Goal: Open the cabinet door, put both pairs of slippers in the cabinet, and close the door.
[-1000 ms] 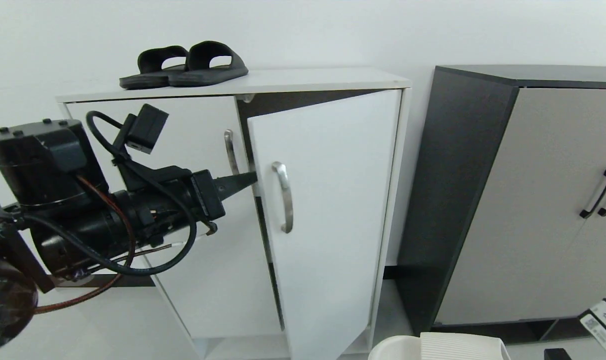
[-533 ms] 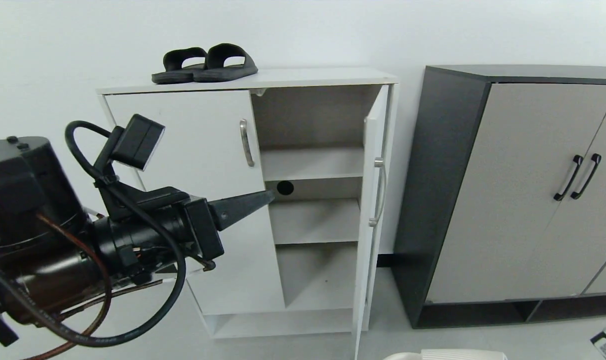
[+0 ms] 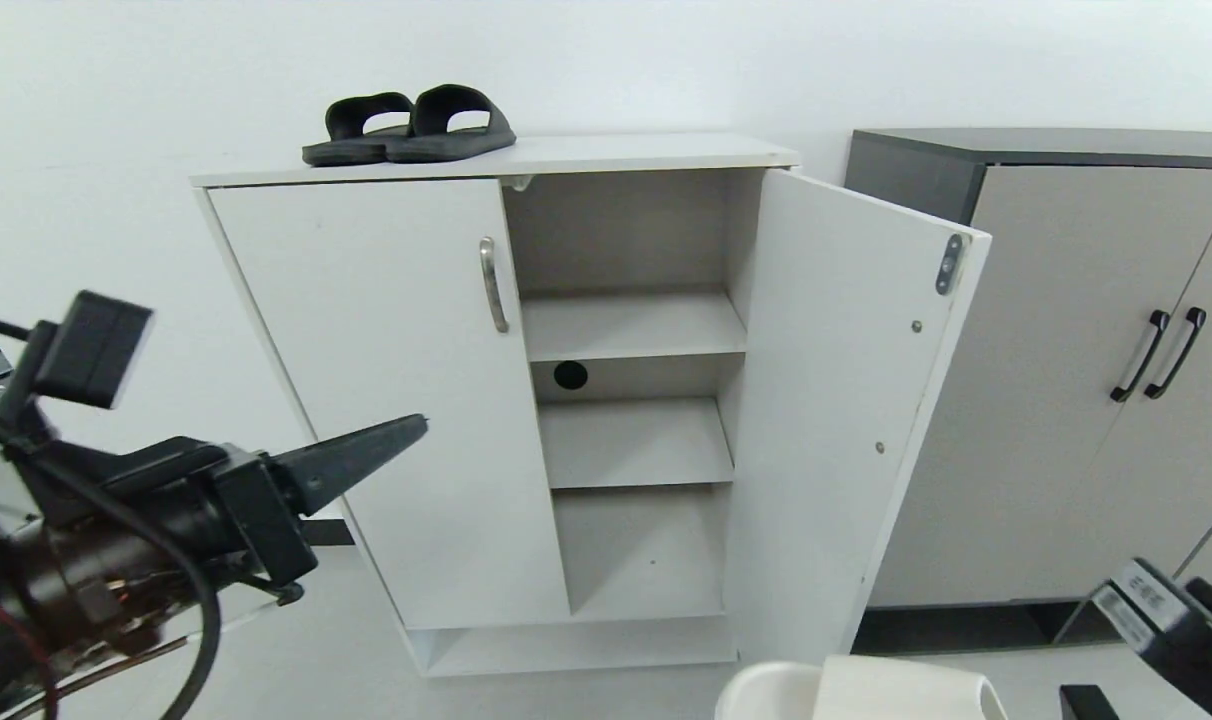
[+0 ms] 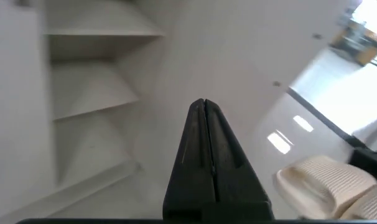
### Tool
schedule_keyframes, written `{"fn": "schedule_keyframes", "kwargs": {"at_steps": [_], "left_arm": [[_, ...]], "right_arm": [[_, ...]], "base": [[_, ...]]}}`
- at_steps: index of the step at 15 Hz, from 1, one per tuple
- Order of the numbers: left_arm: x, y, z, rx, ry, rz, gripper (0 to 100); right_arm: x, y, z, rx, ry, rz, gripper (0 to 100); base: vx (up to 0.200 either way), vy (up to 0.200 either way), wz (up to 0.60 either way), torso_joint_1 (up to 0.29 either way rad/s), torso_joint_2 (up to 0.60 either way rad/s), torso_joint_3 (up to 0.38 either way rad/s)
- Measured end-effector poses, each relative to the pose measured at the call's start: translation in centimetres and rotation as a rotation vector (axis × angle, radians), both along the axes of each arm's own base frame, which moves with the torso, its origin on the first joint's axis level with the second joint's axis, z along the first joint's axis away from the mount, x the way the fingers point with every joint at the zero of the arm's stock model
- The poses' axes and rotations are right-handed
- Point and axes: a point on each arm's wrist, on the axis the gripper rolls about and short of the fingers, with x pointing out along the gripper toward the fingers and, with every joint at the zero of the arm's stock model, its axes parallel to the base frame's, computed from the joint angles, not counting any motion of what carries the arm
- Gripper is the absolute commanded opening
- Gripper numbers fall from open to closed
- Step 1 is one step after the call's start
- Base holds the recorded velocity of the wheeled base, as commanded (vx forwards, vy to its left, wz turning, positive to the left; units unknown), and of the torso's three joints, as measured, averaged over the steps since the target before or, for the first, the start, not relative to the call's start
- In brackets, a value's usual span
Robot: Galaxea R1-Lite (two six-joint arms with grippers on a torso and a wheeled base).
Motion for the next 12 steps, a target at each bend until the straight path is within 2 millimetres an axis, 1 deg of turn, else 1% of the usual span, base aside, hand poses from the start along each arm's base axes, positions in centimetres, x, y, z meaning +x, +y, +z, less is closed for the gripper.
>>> {"fn": "schedule_keyframes", "kwargs": {"at_steps": [2,4,6,7,9,10,12], "left_arm": [[-2.0,1.5,-0.5,0.018,-0.005,0.154,0],[-4.7,2.9,-1.1,0.059,0.005,0.268,0],[-7.4,4.4,-1.9,0.12,0.021,0.368,0],[-8.9,5.2,-2.3,0.15,0.014,0.424,0],[-11.9,6.3,-3.4,0.21,0.008,0.55,0],[-13.5,6.7,-4.2,0.229,0.002,0.608,0],[-16.2,6.9,-5.9,0.246,-0.039,0.687,0]], "right_arm": [[0.7,1.9,0.6,-0.012,0.003,-0.172,0],[1.7,4.4,1.3,0.02,0.009,-0.331,0],[3.1,6.7,1.5,0.026,0.009,-0.512,0],[3.9,7.8,1.2,0.014,0.0,-0.593,0],[5.0,9.2,0.3,-0.019,-0.007,-0.676,0],[5.3,9.6,0.0,-0.032,-0.004,-0.682,0],[5.6,9.9,-0.5,-0.048,-0.001,-0.687,0]], "base": [[0.0,0.0,0.0,0.0,0.0,0.0],[0.0,0.0,0.0,0.0,0.0,0.0],[0.0,0.0,0.0,0.0,0.0,0.0],[0.0,0.0,0.0,0.0,0.0,0.0],[0.0,0.0,0.0,0.0,0.0,0.0],[0.0,0.0,0.0,0.0,0.0,0.0],[0.0,0.0,0.0,0.0,0.0,0.0]]}}
